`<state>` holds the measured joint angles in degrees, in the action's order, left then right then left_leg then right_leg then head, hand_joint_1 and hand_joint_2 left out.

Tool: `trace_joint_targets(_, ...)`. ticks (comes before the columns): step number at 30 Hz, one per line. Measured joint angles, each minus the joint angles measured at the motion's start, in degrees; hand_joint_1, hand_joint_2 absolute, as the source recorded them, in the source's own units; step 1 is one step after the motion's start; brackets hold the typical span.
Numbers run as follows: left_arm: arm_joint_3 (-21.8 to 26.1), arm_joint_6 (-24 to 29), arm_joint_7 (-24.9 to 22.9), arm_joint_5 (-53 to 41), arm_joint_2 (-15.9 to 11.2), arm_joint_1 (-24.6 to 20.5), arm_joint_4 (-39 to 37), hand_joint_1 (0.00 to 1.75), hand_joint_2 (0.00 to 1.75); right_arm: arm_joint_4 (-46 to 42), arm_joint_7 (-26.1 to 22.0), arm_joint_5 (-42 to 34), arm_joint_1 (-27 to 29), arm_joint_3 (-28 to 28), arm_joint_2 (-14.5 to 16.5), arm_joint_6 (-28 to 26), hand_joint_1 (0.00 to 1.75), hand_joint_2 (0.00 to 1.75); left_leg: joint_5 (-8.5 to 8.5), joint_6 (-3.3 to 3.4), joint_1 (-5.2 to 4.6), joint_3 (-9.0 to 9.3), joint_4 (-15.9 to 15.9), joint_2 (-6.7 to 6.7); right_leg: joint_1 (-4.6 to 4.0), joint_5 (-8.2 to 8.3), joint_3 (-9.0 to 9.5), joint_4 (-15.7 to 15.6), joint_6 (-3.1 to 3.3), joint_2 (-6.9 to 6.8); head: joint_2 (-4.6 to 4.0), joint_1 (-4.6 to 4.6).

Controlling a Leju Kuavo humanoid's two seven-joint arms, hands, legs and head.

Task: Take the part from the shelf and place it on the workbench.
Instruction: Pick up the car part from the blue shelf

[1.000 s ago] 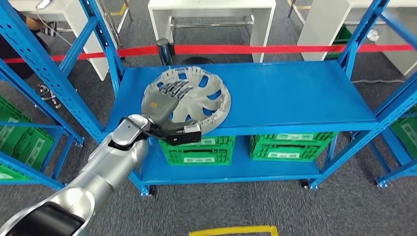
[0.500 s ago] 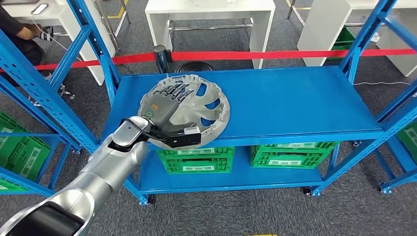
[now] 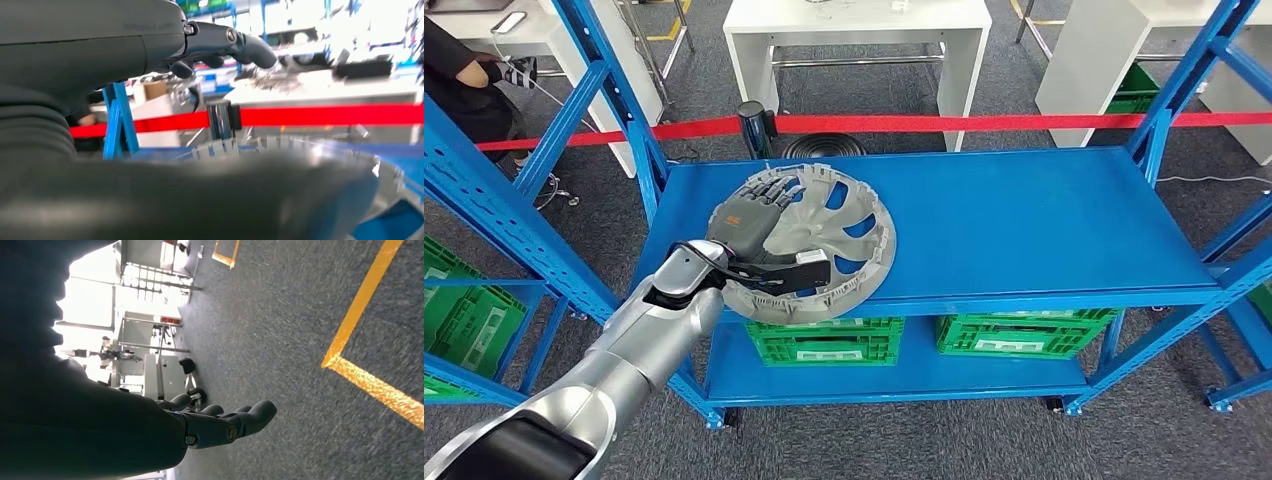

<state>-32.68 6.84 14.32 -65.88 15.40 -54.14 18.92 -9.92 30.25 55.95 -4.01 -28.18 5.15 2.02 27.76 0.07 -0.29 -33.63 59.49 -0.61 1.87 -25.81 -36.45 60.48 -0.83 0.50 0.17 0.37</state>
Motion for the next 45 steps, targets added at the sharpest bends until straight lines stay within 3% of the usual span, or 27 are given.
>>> trace_joint_targets(3,-0.3,-3.3,-3.8,1.2,-0.5,-0.1,-0.4,0.00,1.75,0.0,0.0,0.3,0.0,-0.1,0.0,0.3,0.00,1.75,0.00,1.83,-0.16,0.37,-0.5,0.11,-0.05,-0.01,0.17,-0.1,0.38,0.15,0.00,0.01)
trace_joint_targets(5,-0.3,-4.1,-4.9,2.1,-1.1,-0.1,-0.7,0.00,1.75,0.0,0.0,0.6,0.0,-0.1,0.0,0.5,0.00,1.75,0.06,2.07,-0.21,0.66,-0.8,0.19,-0.15,-0.10,0.30,-0.1,0.69,0.23,0.00,0.01)
trace_joint_targets(8,-0.4,-4.5,-6.0,2.7,-1.9,-0.1,-1.2,0.00,1.75,0.0,0.1,0.9,0.0,-0.1,0.0,0.6,0.00,1.75,-0.03,1.48,-0.17,0.93,-1.2,0.21,-0.28,-0.21,0.42,-0.1,1.02,0.22,-0.01,0.01)
trace_joint_targets(12,-0.8,-5.0,-7.0,2.8,-2.5,-0.1,-1.7,0.00,1.75,0.0,0.2,1.0,0.0,-0.2,0.0,0.5,0.00,1.75,-0.36,-1.27,0.04,1.12,-1.6,0.20,-0.35,-0.26,0.44,-0.1,1.11,0.22,0.00,0.01)
trace_joint_targets(14,-0.8,-5.1,-7.0,2.8,-2.7,0.0,-1.9,0.00,1.75,0.0,0.3,1.0,0.0,-0.2,0.0,0.5,0.00,1.75,-0.46,-1.70,0.06,1.15,-1.6,0.20,-0.34,-0.24,0.46,-0.1,1.12,0.22,0.00,0.01)
trace_joint_targets(25,-1.0,-5.4,-8.4,2.7,-3.1,0.0,-2.4,0.00,1.75,0.0,0.7,1.1,0.0,-0.2,0.0,0.4,0.00,1.75,-0.44,-1.64,-0.02,1.52,-1.5,0.15,-0.30,-0.08,0.76,-0.6,0.96,0.21,0.00,0.03)
trace_joint_targets(45,-3.4,-13.3,-13.7,1.3,-5.5,-1.0,-3.4,0.00,1.75,0.0,0.6,1.8,0.0,-1.1,0.0,0.3,0.00,1.75,-0.28,-1.39,-0.10,1.63,-1.5,0.19,-0.30,-0.04,1.05,-0.9,0.82,0.23,0.00,0.03)
